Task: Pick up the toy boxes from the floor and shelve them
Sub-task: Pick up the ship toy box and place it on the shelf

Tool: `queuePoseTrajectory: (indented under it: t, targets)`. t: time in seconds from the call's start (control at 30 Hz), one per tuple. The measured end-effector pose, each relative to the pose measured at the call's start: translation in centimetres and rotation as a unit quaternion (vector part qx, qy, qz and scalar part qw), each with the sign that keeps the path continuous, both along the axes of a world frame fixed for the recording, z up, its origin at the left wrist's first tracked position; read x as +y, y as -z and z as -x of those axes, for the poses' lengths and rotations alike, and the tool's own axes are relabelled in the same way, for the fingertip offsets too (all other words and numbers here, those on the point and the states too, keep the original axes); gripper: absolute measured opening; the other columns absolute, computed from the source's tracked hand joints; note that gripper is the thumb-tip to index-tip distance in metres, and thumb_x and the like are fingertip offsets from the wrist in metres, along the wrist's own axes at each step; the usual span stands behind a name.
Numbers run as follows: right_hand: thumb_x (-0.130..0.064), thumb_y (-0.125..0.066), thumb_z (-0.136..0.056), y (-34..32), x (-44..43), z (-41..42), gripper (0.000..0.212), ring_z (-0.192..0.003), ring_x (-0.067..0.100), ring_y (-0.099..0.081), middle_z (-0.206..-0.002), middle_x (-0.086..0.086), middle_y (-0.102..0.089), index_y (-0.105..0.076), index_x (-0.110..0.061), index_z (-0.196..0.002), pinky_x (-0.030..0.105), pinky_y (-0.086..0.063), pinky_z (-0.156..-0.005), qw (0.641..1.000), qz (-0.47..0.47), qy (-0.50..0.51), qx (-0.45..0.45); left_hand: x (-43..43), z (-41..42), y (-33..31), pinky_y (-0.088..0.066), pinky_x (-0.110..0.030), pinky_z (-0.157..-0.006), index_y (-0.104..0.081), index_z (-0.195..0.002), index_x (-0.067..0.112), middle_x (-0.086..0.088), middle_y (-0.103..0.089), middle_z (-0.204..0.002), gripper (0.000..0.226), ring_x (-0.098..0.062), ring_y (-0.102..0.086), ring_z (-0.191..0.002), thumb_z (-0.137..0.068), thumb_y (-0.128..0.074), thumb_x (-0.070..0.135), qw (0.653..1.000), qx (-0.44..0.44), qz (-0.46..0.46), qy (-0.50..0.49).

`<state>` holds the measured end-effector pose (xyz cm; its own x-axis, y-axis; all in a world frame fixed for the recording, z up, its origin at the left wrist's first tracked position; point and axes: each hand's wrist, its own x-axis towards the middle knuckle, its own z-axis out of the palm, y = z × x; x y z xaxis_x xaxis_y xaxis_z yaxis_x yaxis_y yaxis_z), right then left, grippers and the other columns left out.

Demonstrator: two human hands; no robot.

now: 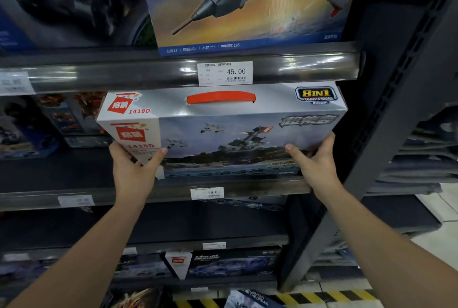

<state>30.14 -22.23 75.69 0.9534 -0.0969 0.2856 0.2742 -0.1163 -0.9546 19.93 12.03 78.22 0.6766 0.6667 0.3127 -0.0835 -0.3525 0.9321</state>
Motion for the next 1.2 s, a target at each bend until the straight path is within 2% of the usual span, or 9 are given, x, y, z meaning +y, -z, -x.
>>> queuePoseTrajectory:
  t: [0.13, 0.3, 0.43, 0.7, 0.87, 0.9, 1.03, 1.13, 1.2]
  targets:
    - [-0.020, -0.082, -0.080, 0.2, 0.1, 0.0, 0.087, -0.127, 0.003, -0.051, -0.140, -0.008, -0.051, -0.026, -0.020, -0.146, 0.028, -0.043, -0.108, 1.000, -0.007, 0.003, -0.015, -0.2, 0.1, -0.2, -0.044, -0.007, -0.078, -0.037, -0.135, 0.016, 0.008, -0.052, -0.126, 0.074, -0.004, -0.051, -0.115, -0.076, -0.083, 0.013, 1.000, -0.018, 0.018, 0.005]
    - [-0.014, -0.081, -0.080, 0.6, 0.2, -0.2, 0.079, -0.119, -0.004, -0.054, -0.131, -0.012, -0.052, -0.030, -0.019, -0.140, 0.020, -0.046, -0.101, 1.000, -0.004, 0.002, -0.017, -0.1, 0.3, 0.0, -0.045, 0.000, -0.070, -0.036, -0.132, 0.012, 0.006, -0.050, -0.125, 0.072, -0.005, -0.049, -0.114, -0.076, -0.082, 0.009, 1.000, -0.021, 0.012, 0.003]
    - [-0.015, -0.081, -0.080, 0.9, 0.1, -0.8, 0.079, -0.120, -0.002, -0.054, -0.133, -0.008, -0.052, -0.029, -0.018, -0.140, 0.020, -0.046, -0.100, 1.000, 0.001, -0.002, -0.019, 0.1, -0.2, 0.3, -0.044, -0.004, -0.074, -0.035, -0.130, 0.015, 0.007, -0.051, -0.124, 0.072, -0.004, -0.050, -0.115, -0.076, -0.083, 0.010, 1.000, -0.017, 0.015, 0.001]
    - [-0.013, -0.080, -0.081, 1.0, 0.4, -2.9, 0.083, -0.114, -0.013, -0.054, -0.132, -0.013, -0.050, -0.026, -0.019, -0.143, 0.010, -0.045, -0.093, 1.000, 0.011, 0.005, -0.014, 0.5, -2.2, 0.9, -0.044, -0.009, -0.081, -0.035, -0.128, 0.015, 0.003, -0.052, -0.128, 0.071, -0.007, -0.051, -0.118, -0.076, -0.083, 0.013, 1.000, -0.018, 0.013, 0.001]
    - [-0.020, -0.080, -0.082, 0.8, 0.7, -4.5, 0.088, -0.127, 0.003, -0.051, -0.140, -0.006, -0.049, -0.021, -0.020, -0.148, 0.029, -0.043, -0.107, 1.000, 0.019, 0.009, -0.004, 0.5, -3.9, 0.8, -0.043, 0.001, -0.075, -0.034, -0.122, 0.018, 0.005, -0.051, -0.123, 0.064, 0.003, -0.052, -0.105, -0.079, -0.081, 0.015, 1.000, -0.020, 0.003, 0.003]
    - [-0.022, -0.080, -0.083, 0.7, 0.8, -4.8, 0.089, -0.128, 0.005, -0.050, -0.139, -0.008, -0.049, -0.021, -0.021, -0.149, 0.028, -0.042, -0.107, 1.000, 0.021, 0.011, -0.004, 0.6, -4.3, 0.6, -0.043, 0.002, -0.076, -0.035, -0.124, 0.016, 0.005, -0.052, -0.123, 0.064, 0.003, -0.053, -0.105, -0.079, -0.081, 0.016, 1.000, -0.020, 0.001, 0.002]
    - [-0.024, -0.077, -0.085, -0.2, 1.5, -5.9, 0.087, -0.117, -0.002, -0.049, -0.127, -0.021, -0.048, -0.020, -0.024, -0.151, 0.012, -0.038, -0.092, 1.000, 0.024, 0.016, 0.010, 1.4, -5.9, 0.1, -0.044, -0.008, -0.081, -0.038, -0.126, 0.017, 0.003, -0.056, -0.124, 0.067, -0.008, -0.055, -0.111, -0.077, -0.083, 0.025, 1.000, -0.008, -0.016, -0.005]
    - [-0.023, -0.076, -0.086, -0.7, 1.8, -6.7, 0.085, -0.104, -0.015, -0.049, -0.118, -0.029, -0.048, -0.021, -0.022, -0.151, 0.013, -0.039, -0.091, 0.999, 0.031, 0.019, 0.020, 1.5, -6.9, -0.3, -0.044, -0.011, -0.083, -0.038, -0.128, 0.010, 0.003, -0.056, -0.121, 0.068, -0.009, -0.056, -0.110, -0.078, -0.082, 0.023, 1.000, -0.002, -0.028, -0.011]
    - [-0.023, -0.076, -0.087, -0.9, 1.9, -7.2, 0.084, -0.108, -0.008, -0.051, -0.122, -0.025, -0.050, -0.022, -0.021, -0.151, 0.020, -0.040, -0.098, 0.999, 0.034, 0.021, 0.028, 1.5, -7.5, -0.5, -0.047, -0.019, -0.088, -0.039, -0.129, 0.007, 0.004, -0.057, -0.120, 0.068, -0.011, -0.056, -0.109, -0.078, -0.082, 0.023, 0.999, 0.002, -0.031, -0.015]
